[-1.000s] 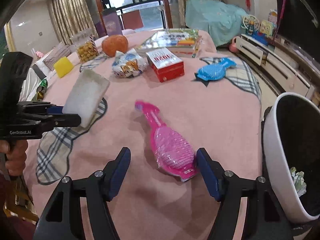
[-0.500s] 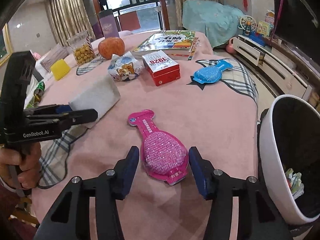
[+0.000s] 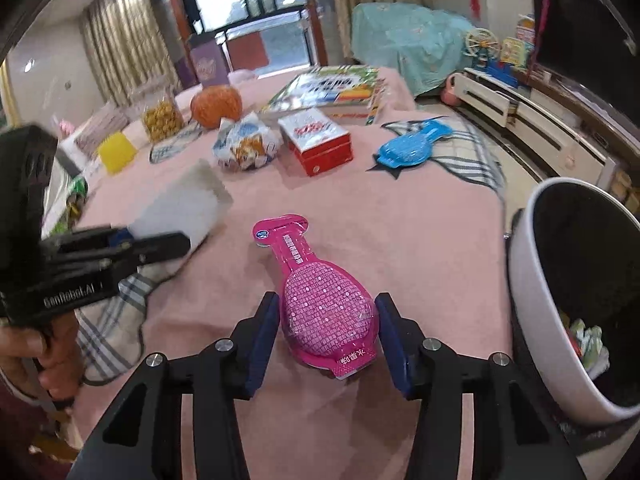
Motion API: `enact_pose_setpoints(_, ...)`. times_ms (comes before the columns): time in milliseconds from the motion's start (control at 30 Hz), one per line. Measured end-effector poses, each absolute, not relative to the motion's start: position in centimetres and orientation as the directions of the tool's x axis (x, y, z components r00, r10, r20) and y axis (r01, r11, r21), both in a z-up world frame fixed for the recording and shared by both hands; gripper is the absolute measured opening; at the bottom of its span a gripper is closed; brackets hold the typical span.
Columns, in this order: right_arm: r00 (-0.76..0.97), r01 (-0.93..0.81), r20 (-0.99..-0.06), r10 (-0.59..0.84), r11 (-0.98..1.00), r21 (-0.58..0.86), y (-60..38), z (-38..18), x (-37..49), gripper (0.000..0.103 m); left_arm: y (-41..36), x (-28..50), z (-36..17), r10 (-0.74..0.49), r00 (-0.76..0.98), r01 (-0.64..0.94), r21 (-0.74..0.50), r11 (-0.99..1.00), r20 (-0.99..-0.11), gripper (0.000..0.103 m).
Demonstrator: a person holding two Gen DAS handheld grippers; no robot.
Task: Collect trash
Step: 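Carry the foam block and pink hairbrush over the bin with both tools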
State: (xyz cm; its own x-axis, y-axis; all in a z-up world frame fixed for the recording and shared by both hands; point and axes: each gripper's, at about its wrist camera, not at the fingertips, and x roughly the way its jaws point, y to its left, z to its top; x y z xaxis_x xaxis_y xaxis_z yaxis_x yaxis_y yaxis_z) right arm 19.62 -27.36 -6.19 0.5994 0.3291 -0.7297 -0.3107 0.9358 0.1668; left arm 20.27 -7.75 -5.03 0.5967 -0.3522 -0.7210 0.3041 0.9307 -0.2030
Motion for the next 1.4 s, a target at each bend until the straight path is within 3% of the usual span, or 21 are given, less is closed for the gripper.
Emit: enact_pose_setpoints(1400,0.708,-0.043,-0.672,0.219,0.962,0.268,-39.5,-2.1,15.3,0.050,-21.1,18.2,-1.3,-0.495,0.510,0.550,-0.175,0.817,-0.704,0.028)
